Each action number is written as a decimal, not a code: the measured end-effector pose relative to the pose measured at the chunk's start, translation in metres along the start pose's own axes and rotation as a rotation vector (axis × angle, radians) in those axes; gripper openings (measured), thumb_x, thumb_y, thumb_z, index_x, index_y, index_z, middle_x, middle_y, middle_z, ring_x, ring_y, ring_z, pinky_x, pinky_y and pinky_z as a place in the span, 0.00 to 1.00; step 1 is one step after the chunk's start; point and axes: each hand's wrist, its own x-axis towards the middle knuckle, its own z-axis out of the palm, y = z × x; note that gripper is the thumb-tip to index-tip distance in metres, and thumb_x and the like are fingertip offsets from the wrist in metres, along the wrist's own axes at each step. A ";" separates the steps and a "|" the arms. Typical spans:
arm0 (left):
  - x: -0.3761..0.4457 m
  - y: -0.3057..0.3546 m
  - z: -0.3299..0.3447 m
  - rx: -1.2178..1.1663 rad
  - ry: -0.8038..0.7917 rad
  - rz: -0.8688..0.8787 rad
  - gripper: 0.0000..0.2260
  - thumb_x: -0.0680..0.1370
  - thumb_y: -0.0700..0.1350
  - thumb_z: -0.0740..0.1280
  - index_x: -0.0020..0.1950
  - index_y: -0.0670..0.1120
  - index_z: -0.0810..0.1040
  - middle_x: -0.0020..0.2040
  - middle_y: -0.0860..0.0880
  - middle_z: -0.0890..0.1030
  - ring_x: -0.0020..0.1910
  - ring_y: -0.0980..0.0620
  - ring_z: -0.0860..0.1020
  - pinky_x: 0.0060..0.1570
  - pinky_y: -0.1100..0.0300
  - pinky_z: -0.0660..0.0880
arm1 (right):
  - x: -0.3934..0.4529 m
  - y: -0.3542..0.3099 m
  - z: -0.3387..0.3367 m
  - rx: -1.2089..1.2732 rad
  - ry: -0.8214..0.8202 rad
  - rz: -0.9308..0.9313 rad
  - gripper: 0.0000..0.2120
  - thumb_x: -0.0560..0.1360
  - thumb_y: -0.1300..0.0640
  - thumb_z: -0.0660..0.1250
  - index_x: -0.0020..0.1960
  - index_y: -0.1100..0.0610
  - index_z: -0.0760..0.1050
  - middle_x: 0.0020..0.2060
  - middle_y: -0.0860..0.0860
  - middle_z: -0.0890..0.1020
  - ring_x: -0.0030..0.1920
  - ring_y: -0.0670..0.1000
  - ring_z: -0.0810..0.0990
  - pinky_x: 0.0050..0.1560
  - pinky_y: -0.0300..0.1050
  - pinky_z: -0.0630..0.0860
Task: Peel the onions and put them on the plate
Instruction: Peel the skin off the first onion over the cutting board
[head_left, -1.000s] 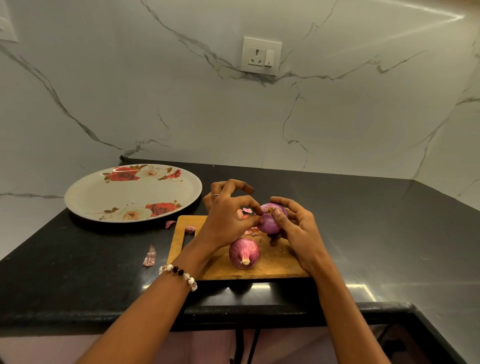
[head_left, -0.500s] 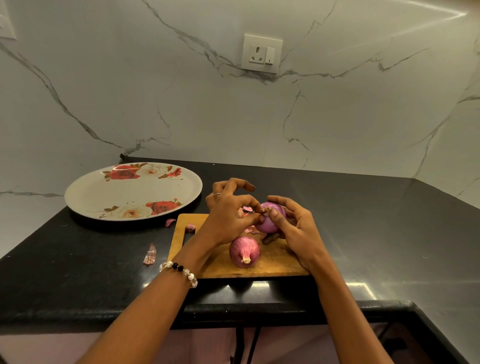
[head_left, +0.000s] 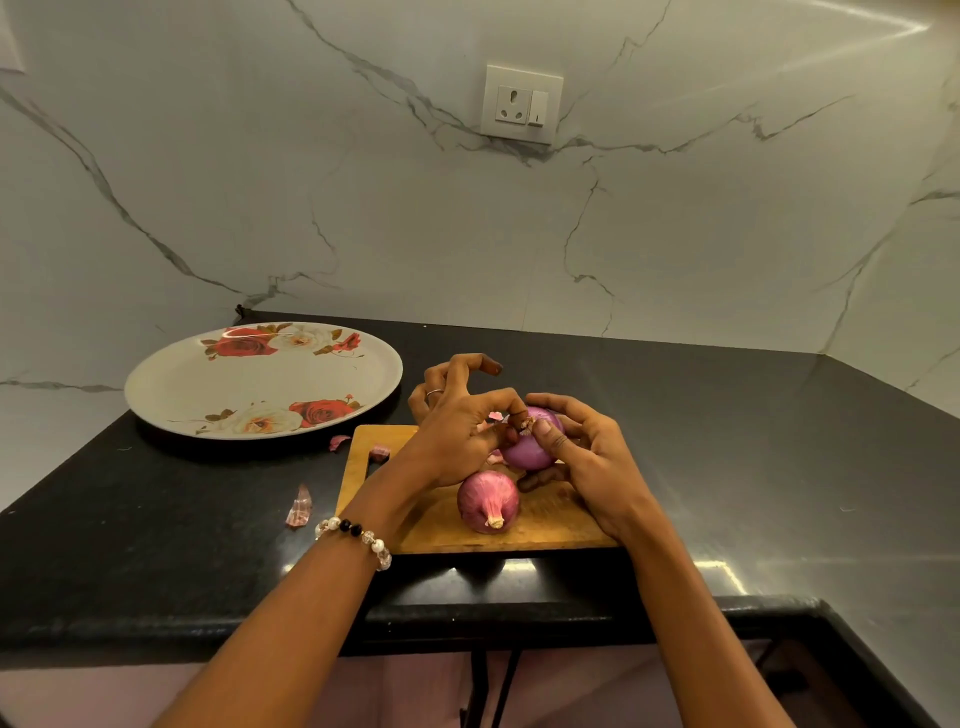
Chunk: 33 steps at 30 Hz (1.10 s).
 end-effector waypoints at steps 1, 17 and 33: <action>0.000 0.001 -0.001 0.004 -0.011 0.001 0.13 0.75 0.44 0.69 0.44 0.64 0.75 0.68 0.53 0.60 0.69 0.49 0.53 0.65 0.41 0.55 | 0.000 0.000 0.000 0.008 0.000 0.004 0.15 0.79 0.62 0.65 0.65 0.59 0.74 0.57 0.58 0.81 0.52 0.58 0.84 0.39 0.52 0.84; -0.001 0.005 -0.006 0.043 -0.093 0.034 0.12 0.77 0.44 0.67 0.46 0.63 0.75 0.70 0.52 0.57 0.69 0.50 0.50 0.66 0.49 0.49 | 0.001 0.000 0.001 0.054 -0.001 0.087 0.14 0.79 0.60 0.64 0.64 0.56 0.74 0.58 0.58 0.81 0.53 0.59 0.84 0.41 0.53 0.84; 0.001 0.002 0.004 0.107 0.051 0.045 0.09 0.78 0.45 0.64 0.48 0.60 0.76 0.70 0.50 0.59 0.72 0.48 0.51 0.68 0.39 0.45 | 0.005 0.000 0.002 0.132 0.066 0.151 0.12 0.81 0.59 0.61 0.64 0.59 0.74 0.57 0.58 0.81 0.52 0.59 0.85 0.40 0.51 0.84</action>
